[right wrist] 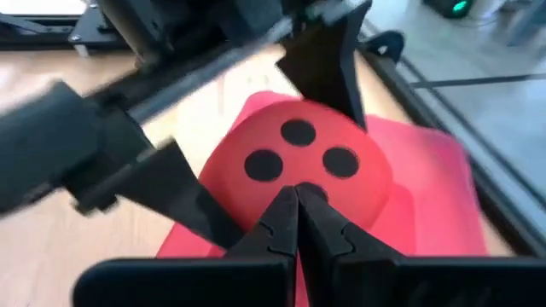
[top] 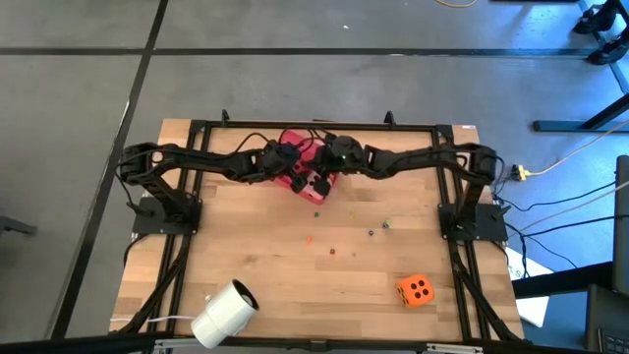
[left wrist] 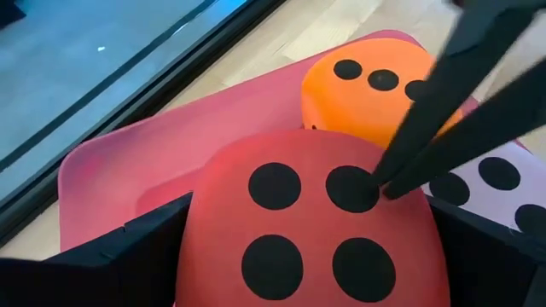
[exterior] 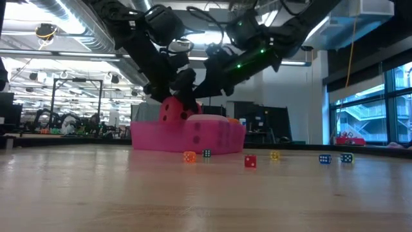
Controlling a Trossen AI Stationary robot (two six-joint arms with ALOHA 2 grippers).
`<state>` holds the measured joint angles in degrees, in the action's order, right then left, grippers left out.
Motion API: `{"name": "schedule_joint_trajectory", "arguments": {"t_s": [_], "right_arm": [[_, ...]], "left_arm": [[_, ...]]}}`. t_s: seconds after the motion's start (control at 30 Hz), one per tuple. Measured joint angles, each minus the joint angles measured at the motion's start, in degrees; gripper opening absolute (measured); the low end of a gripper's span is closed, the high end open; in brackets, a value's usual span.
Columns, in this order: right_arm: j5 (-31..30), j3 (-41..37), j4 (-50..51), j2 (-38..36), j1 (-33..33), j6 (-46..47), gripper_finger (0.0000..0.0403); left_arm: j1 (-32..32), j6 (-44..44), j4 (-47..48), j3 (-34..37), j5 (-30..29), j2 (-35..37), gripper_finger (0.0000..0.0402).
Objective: Pick & Place Dice
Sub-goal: Put the large red die into the red bin
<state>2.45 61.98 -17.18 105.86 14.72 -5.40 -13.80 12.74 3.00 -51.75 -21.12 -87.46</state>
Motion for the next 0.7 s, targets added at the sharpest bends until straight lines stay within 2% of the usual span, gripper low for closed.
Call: {"name": "schedule_joint_trajectory", "arguments": {"t_s": [0.3, 0.7], "right_arm": [[2.89, -0.07, 0.07, 5.06, 2.74, 2.59, 0.0001], [2.98, -0.02, 0.04, 3.14, 2.71, 1.33, 0.0]], "left_arm": [[0.13, 0.1, -0.39, 0.07, 0.11, 0.02, 0.04], [0.92, 0.04, -0.15, 0.0, -0.85, -0.25, 0.04]]}}
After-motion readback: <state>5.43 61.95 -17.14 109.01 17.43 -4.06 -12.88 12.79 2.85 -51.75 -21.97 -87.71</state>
